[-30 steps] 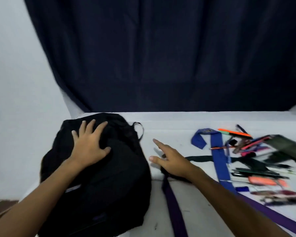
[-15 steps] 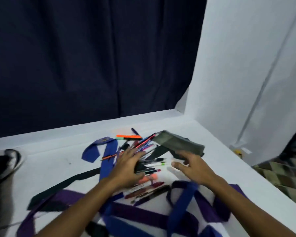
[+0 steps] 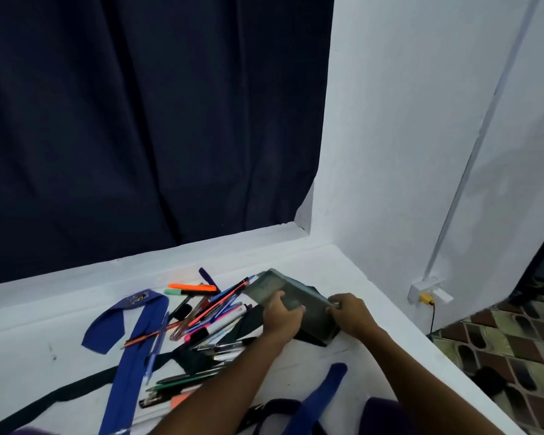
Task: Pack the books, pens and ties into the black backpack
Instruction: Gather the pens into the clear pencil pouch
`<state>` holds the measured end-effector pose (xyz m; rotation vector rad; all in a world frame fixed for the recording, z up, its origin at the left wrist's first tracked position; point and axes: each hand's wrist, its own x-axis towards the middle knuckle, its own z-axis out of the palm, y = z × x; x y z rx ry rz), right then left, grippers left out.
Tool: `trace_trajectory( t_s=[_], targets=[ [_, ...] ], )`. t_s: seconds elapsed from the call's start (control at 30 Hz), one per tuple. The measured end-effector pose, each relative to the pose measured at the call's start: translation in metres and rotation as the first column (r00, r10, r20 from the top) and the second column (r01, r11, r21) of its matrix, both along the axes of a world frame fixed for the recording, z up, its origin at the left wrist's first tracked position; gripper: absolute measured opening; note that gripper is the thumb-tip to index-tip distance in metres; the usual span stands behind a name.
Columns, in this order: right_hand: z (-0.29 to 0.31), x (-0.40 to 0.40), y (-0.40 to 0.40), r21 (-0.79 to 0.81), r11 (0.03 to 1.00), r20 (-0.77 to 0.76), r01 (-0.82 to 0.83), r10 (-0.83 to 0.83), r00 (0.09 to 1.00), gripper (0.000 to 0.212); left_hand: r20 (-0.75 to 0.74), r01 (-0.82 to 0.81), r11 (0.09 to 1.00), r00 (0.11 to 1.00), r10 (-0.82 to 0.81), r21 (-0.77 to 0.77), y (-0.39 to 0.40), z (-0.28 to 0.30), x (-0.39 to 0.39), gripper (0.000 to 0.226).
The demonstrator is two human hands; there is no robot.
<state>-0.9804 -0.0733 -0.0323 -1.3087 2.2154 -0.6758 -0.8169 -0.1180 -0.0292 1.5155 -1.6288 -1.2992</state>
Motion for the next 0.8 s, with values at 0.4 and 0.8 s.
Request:
trace_trajectory(
  t_s=[0.4, 0.8],
  targets=[
    [0.047, 0.017, 0.041, 0.052, 0.959, 0.904, 0.277, -0.163, 0.395, 0.039, -0.583, 0.091, 0.934, 0.801, 0.138, 0.346, 0.005, 0.052, 0.029, 0.073],
    [0.080, 0.292, 0.015, -0.287, 0.879, 0.834, -0.380, 0.425, 0.352, 0.080, -0.337, -0.136, 0.989, 0.930, 0.148, 0.059, 0.109, 0.090, 0.342, 0.089]
  ],
)
